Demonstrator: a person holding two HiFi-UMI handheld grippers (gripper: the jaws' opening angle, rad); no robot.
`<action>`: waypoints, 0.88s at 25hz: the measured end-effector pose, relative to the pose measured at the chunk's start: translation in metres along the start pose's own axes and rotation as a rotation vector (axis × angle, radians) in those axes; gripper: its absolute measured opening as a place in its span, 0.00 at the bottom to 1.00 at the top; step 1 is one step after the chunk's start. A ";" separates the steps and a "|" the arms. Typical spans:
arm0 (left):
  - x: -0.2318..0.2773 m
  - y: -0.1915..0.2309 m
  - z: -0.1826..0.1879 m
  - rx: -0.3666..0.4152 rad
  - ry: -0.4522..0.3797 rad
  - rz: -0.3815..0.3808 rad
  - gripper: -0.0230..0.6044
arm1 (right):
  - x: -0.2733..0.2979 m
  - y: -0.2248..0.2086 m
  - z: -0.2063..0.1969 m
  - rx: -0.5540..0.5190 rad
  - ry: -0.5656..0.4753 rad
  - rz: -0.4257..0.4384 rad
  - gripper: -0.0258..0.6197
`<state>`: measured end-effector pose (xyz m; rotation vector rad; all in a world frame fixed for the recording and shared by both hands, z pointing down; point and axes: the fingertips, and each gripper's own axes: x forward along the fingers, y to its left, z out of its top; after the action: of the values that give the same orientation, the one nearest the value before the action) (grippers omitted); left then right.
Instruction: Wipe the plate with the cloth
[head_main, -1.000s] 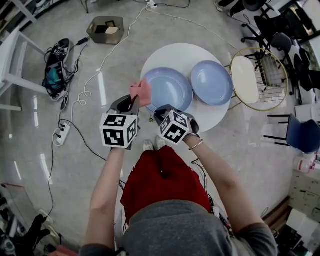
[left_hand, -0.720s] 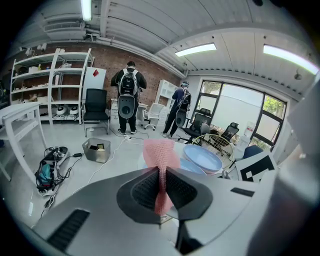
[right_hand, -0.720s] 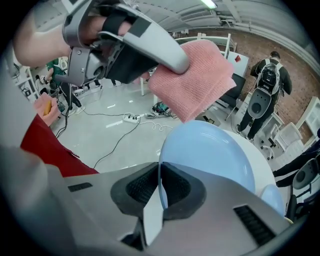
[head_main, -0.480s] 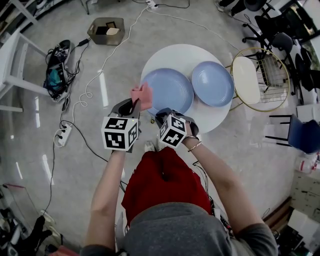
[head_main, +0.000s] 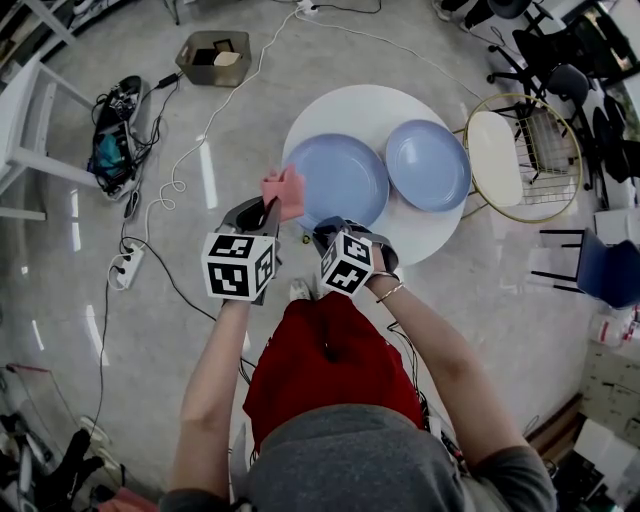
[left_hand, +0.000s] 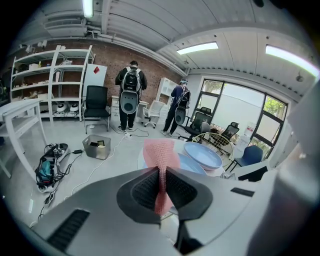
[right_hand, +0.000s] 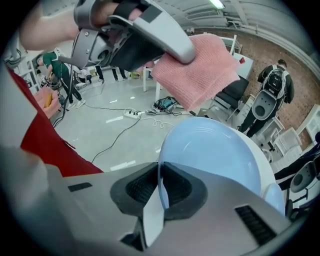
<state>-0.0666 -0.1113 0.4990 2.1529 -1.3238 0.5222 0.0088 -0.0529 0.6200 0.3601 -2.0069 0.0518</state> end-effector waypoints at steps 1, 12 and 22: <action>0.000 0.001 -0.002 -0.003 0.002 0.001 0.09 | 0.001 0.001 -0.001 0.005 0.003 0.003 0.10; 0.001 0.003 -0.008 -0.013 0.015 0.002 0.09 | 0.007 0.007 -0.009 0.074 0.017 0.063 0.10; -0.001 0.003 -0.005 -0.021 0.001 0.010 0.09 | 0.005 0.008 -0.011 0.092 0.011 0.087 0.10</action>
<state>-0.0697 -0.1085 0.5030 2.1294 -1.3339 0.5111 0.0139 -0.0439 0.6303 0.3300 -2.0131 0.2003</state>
